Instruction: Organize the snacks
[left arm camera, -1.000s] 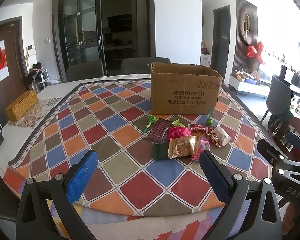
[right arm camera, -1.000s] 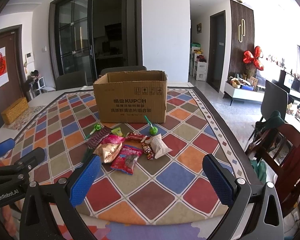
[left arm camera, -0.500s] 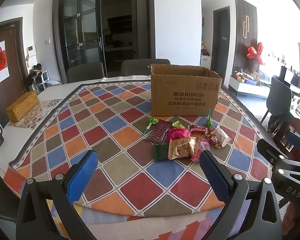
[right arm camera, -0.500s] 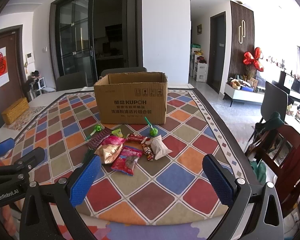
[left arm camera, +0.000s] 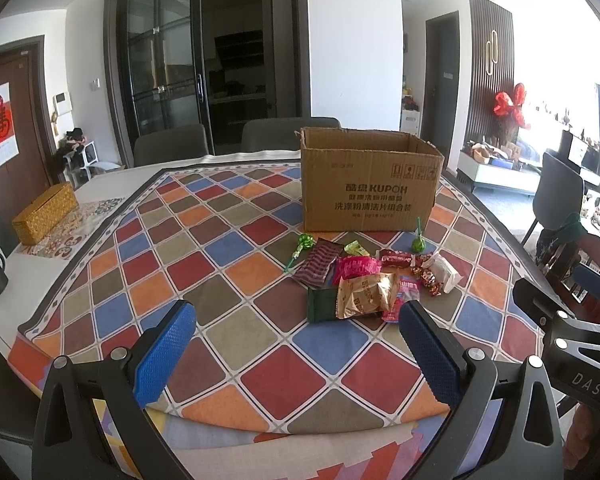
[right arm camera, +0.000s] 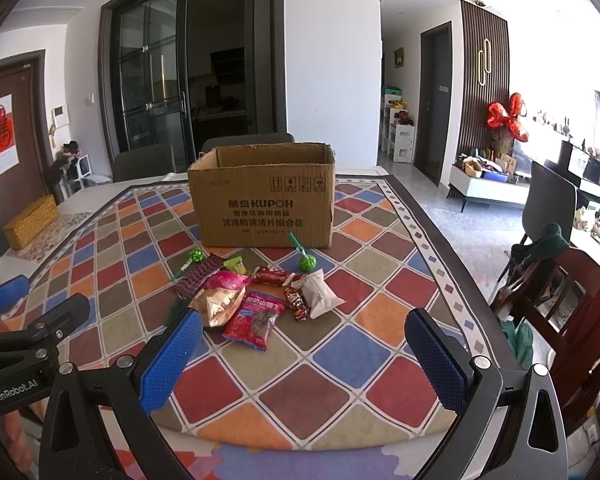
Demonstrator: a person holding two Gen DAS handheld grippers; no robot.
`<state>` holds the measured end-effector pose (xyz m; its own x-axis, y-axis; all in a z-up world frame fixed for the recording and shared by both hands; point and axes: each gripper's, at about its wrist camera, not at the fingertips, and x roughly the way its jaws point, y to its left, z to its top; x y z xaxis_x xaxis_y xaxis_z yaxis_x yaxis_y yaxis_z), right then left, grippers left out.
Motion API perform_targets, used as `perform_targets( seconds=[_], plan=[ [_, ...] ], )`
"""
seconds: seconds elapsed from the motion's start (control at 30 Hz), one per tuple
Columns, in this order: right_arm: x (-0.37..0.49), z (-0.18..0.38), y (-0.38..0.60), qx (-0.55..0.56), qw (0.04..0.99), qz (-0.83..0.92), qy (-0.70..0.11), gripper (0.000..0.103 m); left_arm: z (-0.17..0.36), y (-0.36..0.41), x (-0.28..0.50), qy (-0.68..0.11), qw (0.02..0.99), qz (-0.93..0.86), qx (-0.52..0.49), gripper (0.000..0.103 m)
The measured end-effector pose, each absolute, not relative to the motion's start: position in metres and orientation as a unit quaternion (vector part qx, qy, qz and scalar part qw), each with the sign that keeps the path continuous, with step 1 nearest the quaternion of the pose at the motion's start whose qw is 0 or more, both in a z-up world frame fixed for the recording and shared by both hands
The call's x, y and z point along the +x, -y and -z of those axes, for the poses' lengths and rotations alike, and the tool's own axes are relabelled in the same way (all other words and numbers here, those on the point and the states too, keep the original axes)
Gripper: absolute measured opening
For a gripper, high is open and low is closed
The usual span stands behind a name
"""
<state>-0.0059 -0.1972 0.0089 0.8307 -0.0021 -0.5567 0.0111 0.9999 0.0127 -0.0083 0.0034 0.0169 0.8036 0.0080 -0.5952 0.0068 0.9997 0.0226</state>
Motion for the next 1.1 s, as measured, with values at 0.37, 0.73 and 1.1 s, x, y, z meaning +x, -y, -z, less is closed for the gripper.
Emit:
perform_targets(
  seconds=[0.37, 0.73, 1.1],
  plan=[
    [0.003, -0.006, 0.199, 0.011, 0.952, 0.001, -0.307, 0.103, -0.012, 0.004, 0.001, -0.318, 0.948, -0.001, 0.020, 0.103],
    [0.029, 0.019, 0.211, 0.008, 0.944, 0.005, -0.330, 0.102, 0.011, 0.026, 0.033, -0.333, 0.941, 0.019, 0.051, 0.096],
    [0.076, 0.044, 0.218, 0.003, 0.933, -0.019, -0.359, 0.094, 0.033, 0.052, 0.075, -0.346, 0.933, 0.085, 0.060, 0.094]
  ],
)
